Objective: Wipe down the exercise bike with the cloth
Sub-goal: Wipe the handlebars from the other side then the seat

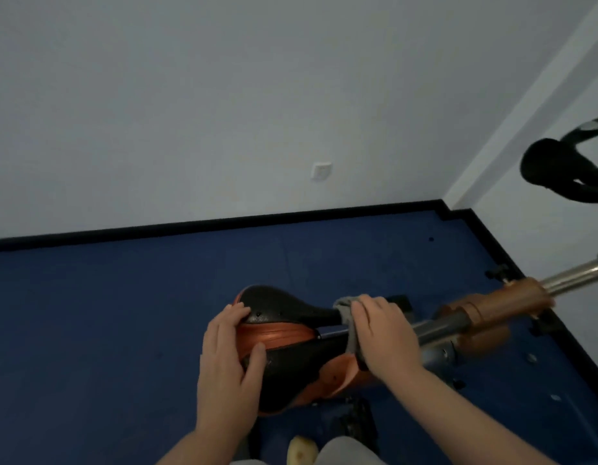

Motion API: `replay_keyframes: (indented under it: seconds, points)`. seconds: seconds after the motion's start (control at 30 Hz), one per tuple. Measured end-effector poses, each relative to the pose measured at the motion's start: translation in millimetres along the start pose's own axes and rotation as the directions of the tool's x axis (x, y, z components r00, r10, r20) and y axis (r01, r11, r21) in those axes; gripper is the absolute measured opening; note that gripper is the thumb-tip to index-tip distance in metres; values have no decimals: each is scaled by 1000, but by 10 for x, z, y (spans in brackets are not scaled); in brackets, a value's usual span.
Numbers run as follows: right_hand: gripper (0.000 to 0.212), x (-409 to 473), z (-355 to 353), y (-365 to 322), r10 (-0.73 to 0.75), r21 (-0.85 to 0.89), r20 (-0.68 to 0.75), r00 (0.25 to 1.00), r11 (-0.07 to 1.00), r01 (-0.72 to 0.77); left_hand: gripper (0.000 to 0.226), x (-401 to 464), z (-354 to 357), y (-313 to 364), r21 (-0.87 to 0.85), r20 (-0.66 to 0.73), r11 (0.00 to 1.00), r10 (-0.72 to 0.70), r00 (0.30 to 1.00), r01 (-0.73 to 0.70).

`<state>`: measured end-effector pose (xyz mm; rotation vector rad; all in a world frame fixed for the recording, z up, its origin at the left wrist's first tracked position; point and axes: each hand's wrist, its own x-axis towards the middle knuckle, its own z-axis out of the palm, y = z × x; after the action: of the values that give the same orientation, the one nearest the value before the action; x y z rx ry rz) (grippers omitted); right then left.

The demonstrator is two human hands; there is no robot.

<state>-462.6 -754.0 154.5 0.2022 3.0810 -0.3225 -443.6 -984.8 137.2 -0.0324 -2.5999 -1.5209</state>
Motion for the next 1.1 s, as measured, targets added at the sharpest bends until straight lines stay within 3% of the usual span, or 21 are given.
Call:
replay_keyframes:
  seconds: [0.13, 0.2, 0.33, 0.4, 0.5, 0.6, 0.77, 0.87, 1.03, 1.1]
  points:
    - [46, -171, 2, -92, -142, 16, -55, 988, 990, 143, 51, -114, 171, 90, -69, -145, 996, -60, 988, 50]
    - [43, -22, -23, -145, -276, -44, -82, 958, 961, 273, 56, -116, 206, 102, -77, -206, 994, -86, 975, 72]
    - [26, 416, -71, -154, -409, 1, 182, 894, 909, 416, 54, -142, 213, 98, -56, -224, 991, -128, 966, 118]
    - [27, 426, -49, -85, -446, 0, 217, 868, 890, 457, 54, -165, 219, 84, -69, -220, 981, -191, 957, 180]
    - [46, 136, -8, 32, -427, 8, 49, 903, 904, 428, 51, -171, 243, 70, -88, -209, 966, -256, 944, 242]
    - [51, -110, -4, -108, -387, -20, -16, 922, 922, 386, 50, -170, 248, 66, -109, -218, 962, -268, 938, 250]
    - [53, 276, 6, -558, -513, 140, 124, 850, 857, 497, 52, -169, 234, 95, -73, -191, 960, -279, 941, 270]
    - [47, 558, -56, -478, -539, 333, 294, 790, 832, 444, 51, -151, 224, 85, -116, -151, 953, -295, 944, 279]
    - [54, 291, 2, -196, -655, 142, 240, 717, 754, 642, 53, -157, 188, 59, -154, -53, 954, -268, 962, 257]
    - [53, 279, 57, -292, -666, 154, 223, 712, 745, 649, 53, -172, 155, 31, -175, -14, 950, -264, 964, 258]
